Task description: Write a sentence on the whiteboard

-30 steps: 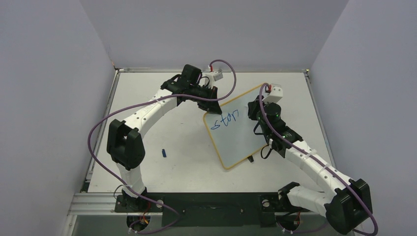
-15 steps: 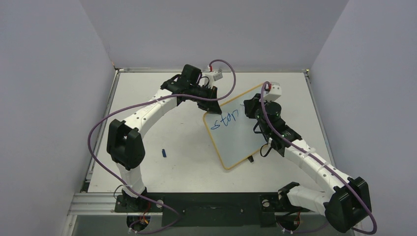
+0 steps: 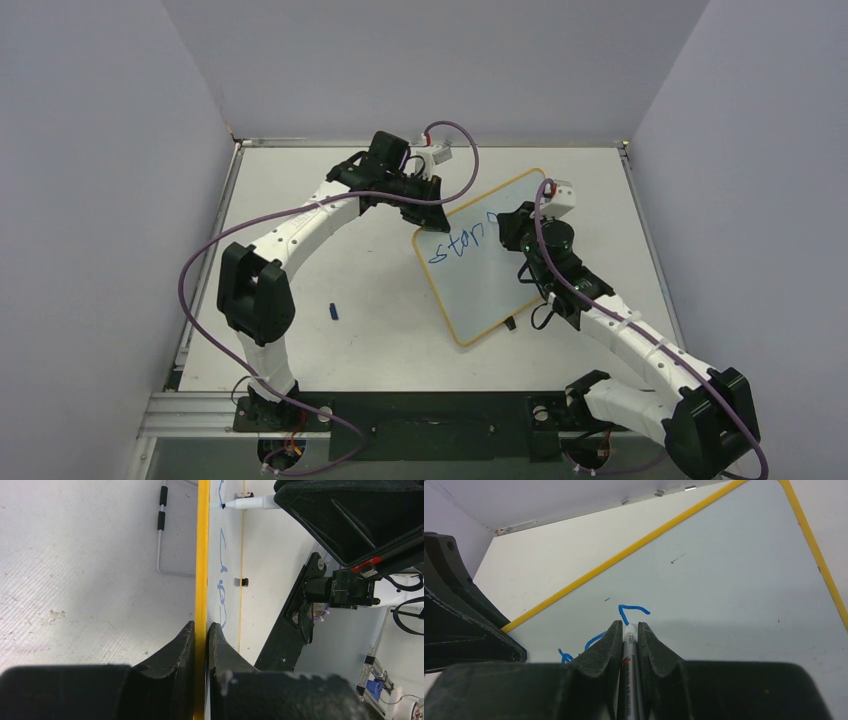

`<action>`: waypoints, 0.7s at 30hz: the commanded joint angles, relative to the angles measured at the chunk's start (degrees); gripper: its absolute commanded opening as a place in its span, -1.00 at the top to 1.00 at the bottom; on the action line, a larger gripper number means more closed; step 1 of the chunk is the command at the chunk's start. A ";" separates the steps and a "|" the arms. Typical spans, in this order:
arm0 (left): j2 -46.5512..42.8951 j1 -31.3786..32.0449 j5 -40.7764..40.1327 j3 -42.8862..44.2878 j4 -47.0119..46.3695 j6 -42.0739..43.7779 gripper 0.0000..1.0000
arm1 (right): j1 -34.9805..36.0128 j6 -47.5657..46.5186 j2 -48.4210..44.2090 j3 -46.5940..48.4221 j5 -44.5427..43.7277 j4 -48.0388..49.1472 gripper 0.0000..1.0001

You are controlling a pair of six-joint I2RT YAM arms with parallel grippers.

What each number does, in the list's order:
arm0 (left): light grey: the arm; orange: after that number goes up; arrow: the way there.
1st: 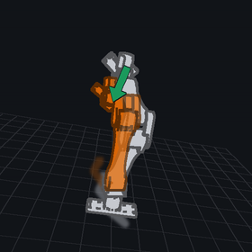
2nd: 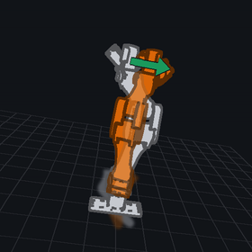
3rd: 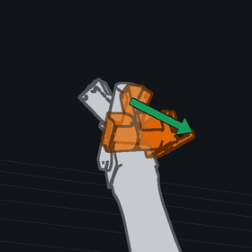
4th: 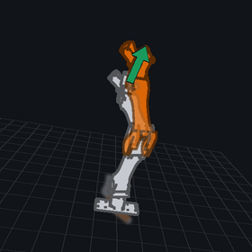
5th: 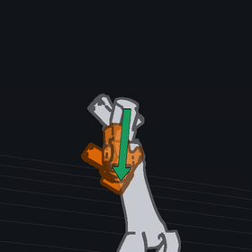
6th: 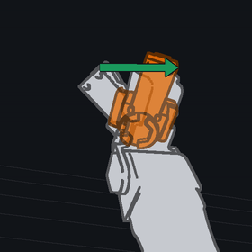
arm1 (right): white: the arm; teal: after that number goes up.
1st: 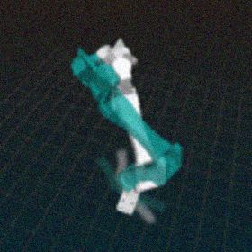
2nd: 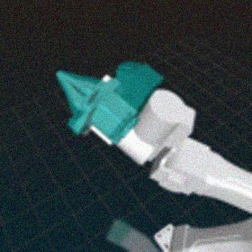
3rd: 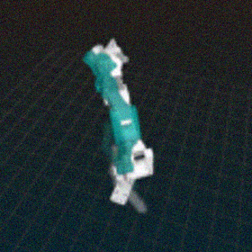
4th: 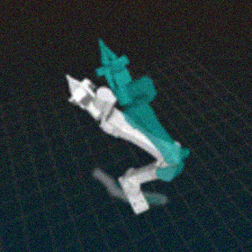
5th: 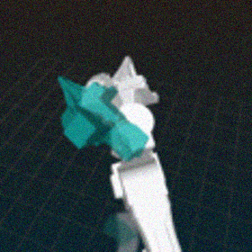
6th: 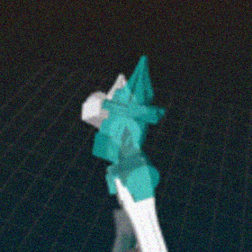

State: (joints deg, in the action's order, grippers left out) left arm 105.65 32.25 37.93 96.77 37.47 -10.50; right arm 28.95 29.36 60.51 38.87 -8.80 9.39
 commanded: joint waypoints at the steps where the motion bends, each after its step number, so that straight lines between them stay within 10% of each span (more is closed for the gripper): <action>1: -2.17 -0.26 -5.85 1.23 -0.38 3.16 1.00 | 0.32 -0.43 -0.54 -1.11 -1.93 -2.63 1.00; 21: -2.38 0.00 -5.63 0.71 -0.64 3.20 1.00 | -0.56 -2.96 3.14 6.62 -4.86 -4.63 1.00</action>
State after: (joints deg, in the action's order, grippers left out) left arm 105.65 32.25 37.98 96.77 37.45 -10.50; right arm 28.80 27.29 61.95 41.89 -13.37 5.02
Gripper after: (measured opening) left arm 0.064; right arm 0.100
